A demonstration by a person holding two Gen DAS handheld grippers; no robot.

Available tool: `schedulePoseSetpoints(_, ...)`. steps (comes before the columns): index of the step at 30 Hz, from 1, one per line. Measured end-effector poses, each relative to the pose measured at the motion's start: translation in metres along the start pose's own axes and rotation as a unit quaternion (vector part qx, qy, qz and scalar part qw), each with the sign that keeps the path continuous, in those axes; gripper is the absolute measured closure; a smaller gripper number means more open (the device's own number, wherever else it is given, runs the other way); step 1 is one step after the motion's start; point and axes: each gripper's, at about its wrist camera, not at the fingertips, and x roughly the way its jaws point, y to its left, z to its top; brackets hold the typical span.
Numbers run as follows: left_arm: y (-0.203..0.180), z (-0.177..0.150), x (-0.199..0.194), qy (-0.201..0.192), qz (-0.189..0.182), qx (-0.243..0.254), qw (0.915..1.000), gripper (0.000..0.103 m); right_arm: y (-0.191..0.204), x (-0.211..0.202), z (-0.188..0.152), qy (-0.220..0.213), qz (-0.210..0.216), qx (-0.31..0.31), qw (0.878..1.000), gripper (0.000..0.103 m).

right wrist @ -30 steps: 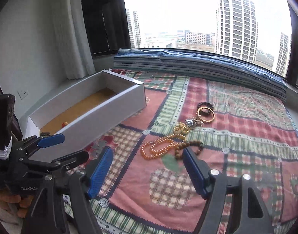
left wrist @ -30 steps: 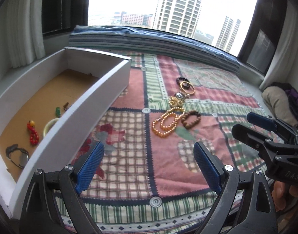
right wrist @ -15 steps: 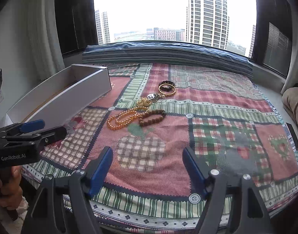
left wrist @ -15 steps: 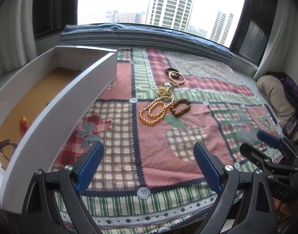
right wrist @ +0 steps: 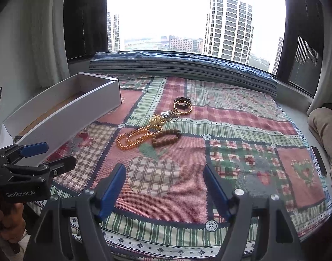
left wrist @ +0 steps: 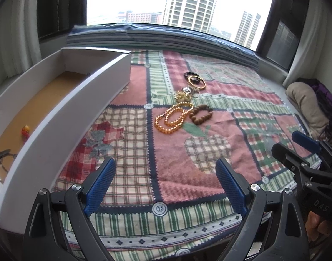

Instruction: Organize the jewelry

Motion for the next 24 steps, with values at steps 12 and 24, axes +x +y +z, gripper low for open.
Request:
schedulePoseSetpoints(12, -0.005, -0.004, 0.006, 0.015, -0.002, 0.005, 0.9999, 0.009, -0.005, 0.001, -0.005, 0.009, -0.004, 0.005, 1.000, 0.028)
schedulePoseSetpoints(24, -0.003, -0.009, 0.013, 0.027, 0.000, 0.003, 0.9996, 0.009, -0.003, 0.005, -0.008, 0.015, 0.002, 0.006, 1.000, 0.028)
